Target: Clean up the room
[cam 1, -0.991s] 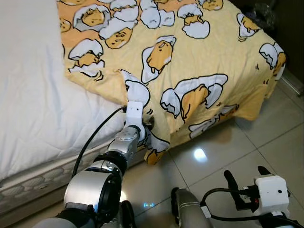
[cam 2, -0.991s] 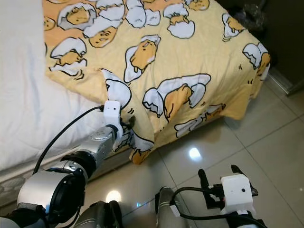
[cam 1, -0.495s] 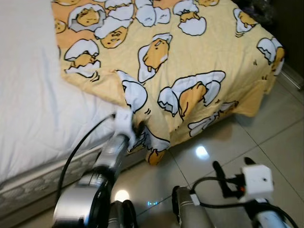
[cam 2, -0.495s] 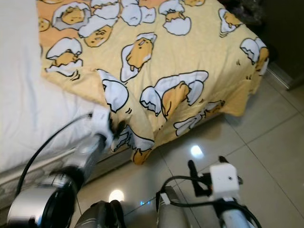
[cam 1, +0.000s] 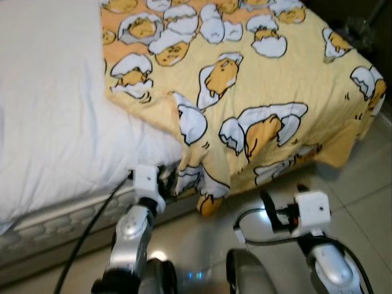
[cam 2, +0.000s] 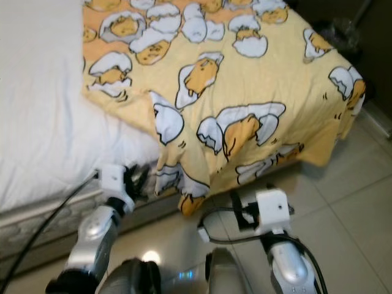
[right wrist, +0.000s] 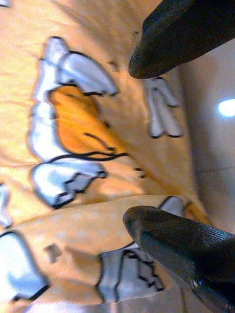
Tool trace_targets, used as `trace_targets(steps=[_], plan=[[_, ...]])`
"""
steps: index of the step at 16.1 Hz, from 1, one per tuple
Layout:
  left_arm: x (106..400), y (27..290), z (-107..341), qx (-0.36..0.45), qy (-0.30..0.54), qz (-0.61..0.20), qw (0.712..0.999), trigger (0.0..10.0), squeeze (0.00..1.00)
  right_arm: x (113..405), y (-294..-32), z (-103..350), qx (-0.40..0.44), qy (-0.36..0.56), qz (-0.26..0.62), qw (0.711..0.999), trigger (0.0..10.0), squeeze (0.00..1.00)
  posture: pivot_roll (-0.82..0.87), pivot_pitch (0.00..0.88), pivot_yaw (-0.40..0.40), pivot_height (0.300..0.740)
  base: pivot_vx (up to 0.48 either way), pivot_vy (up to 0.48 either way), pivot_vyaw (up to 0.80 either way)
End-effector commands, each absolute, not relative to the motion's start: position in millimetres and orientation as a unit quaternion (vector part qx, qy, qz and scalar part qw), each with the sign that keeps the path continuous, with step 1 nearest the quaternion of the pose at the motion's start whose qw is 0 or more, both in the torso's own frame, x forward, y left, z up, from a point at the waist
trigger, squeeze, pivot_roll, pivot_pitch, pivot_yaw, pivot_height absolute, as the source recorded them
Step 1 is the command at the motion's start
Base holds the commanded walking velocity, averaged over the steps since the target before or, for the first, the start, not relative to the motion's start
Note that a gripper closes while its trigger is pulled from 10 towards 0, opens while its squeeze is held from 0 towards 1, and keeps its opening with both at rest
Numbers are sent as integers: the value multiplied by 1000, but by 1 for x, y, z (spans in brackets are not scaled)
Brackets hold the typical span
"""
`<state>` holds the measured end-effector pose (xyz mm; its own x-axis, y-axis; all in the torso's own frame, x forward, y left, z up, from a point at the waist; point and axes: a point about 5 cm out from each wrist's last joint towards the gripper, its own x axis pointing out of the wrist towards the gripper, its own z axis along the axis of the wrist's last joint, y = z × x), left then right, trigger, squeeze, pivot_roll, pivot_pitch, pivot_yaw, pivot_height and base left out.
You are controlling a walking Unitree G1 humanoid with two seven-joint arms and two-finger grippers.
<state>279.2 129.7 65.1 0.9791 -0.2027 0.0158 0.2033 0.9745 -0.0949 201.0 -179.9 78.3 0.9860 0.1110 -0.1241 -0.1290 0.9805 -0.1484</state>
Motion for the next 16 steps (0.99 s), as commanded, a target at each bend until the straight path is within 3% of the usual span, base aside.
trace_targets(steps=[1,2,4,16], plan=[[278,139,90,-35,-60,-57,996,10000,0,200,-187,87,-86,29,37,995,10000,0,-205,103,32,704,0,0,0],[271,148,110,-12,-89,-9,996,10000,0,203,-190,99,-91,2,23,996,10000,0,-200,97,32,704,0,0,0],[267,144,113,-18,-70,-8,997,10000,0,203,-191,94,-70,14,9,997,10000,0,-191,74,38,704,0,0,0],[281,123,103,4,-1,-33,999,10000,0,223,-182,83,-69,26,29,997,10000,0,-215,64,46,704,448,0,0]])
